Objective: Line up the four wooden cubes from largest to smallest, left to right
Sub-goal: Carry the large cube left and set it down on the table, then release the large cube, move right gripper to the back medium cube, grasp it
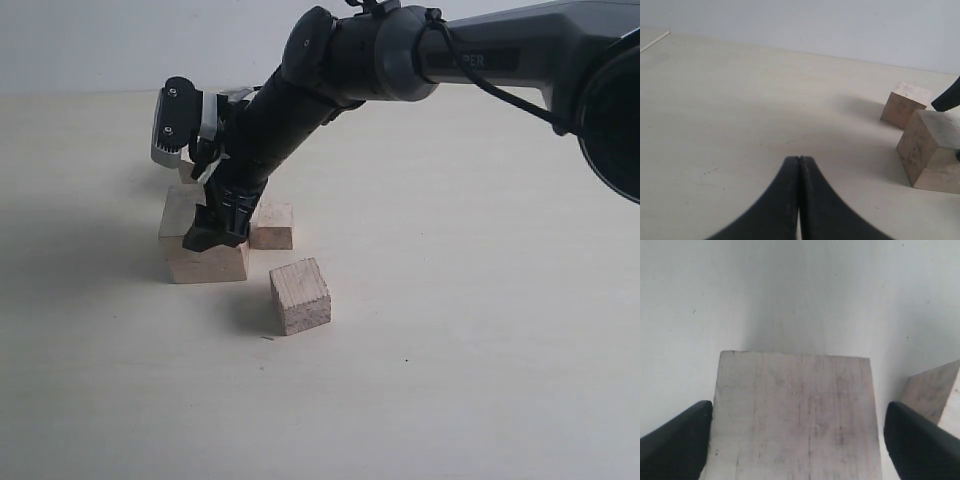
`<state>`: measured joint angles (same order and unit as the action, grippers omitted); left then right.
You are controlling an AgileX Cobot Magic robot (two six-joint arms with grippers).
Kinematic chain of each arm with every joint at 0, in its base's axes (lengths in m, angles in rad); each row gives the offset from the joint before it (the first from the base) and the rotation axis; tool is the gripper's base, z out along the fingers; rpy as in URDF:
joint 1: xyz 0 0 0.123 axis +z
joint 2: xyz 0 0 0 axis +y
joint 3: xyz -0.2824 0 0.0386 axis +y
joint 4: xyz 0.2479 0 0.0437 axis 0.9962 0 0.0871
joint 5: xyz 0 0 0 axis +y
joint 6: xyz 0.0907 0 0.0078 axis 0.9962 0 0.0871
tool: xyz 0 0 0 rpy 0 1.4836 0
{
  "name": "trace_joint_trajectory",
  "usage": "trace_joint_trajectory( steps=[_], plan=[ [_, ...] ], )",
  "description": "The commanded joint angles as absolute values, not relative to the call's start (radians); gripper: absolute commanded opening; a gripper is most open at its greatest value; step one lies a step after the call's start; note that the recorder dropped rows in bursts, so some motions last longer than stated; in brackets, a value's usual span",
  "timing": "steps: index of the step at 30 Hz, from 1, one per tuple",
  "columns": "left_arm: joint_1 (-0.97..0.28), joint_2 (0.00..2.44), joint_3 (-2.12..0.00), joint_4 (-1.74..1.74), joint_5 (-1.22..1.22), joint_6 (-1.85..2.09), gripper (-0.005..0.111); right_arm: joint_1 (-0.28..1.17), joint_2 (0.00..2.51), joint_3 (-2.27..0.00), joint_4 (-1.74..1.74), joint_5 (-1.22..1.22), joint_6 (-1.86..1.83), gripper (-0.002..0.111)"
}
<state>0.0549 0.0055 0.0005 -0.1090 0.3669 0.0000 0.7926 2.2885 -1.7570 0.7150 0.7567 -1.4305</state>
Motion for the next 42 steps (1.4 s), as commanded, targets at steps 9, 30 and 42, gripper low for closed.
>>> trace_joint_trajectory(
  steps=[9,30,42],
  plan=[
    [0.050,0.000,0.000,-0.109,0.361,0.000,0.000,0.792,2.167,-1.763,0.807,0.708,-1.310,0.086],
    [0.050,0.000,0.000,-0.109,0.361,0.000,0.000,0.703,2.285,-1.812,1.066,0.414,-1.180,0.078],
    [0.050,0.000,0.000,-0.109,0.361,0.000,0.000,0.709,2.352,-1.879,1.115,0.492,-1.275,0.078]
  ],
)
